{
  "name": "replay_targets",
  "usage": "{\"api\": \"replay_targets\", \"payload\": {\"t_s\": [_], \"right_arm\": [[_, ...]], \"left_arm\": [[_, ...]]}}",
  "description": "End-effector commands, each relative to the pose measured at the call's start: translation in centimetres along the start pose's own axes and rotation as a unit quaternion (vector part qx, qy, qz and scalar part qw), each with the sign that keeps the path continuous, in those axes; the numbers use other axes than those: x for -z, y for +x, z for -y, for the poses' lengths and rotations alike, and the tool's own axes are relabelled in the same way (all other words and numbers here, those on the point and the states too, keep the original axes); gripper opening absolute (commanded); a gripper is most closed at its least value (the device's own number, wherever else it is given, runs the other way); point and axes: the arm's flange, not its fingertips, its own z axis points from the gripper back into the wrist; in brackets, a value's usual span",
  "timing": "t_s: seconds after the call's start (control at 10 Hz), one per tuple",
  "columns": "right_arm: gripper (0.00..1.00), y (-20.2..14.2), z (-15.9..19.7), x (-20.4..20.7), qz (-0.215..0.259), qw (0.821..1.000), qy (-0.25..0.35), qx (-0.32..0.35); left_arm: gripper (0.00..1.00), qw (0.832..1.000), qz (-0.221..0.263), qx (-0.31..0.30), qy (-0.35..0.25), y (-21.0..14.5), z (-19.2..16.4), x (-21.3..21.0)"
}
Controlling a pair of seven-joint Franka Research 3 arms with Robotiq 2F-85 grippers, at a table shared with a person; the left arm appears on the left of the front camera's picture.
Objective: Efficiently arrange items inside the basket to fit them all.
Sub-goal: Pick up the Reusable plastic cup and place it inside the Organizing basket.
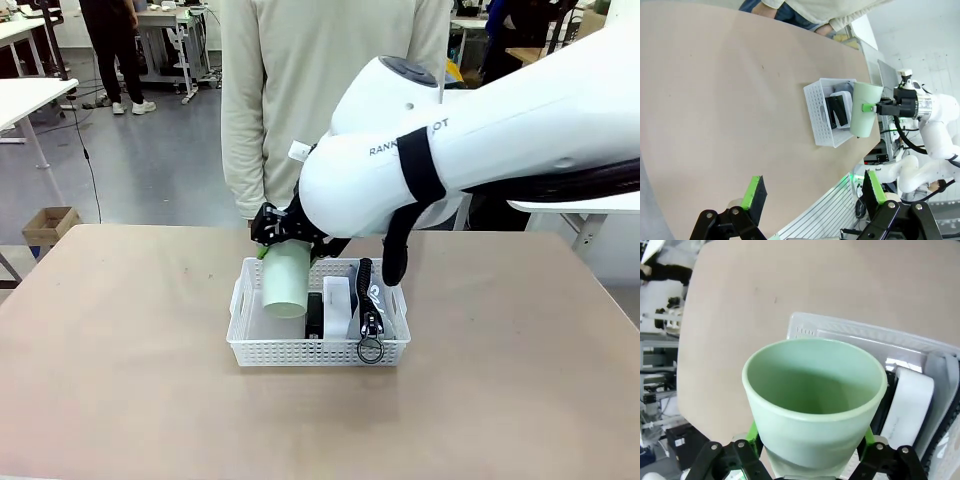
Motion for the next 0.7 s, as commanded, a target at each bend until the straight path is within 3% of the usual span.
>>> {"api": "replay_targets", "payload": {"t_s": [0.0,0.6], "right_arm": [[0.87,1.8,-2.6,1.2,-0.018,0.999,-0.011,0.034],[0.87,2.0,-3.1,4.6,-0.080,0.993,-0.070,0.050]], "left_arm": [[1.00,1.000,-0.003,0.002,0.000,-0.3,0.2,-0.2],[1.00,1.000,-0.003,0.002,0.000,-0.3,0.2,-0.2]]}}
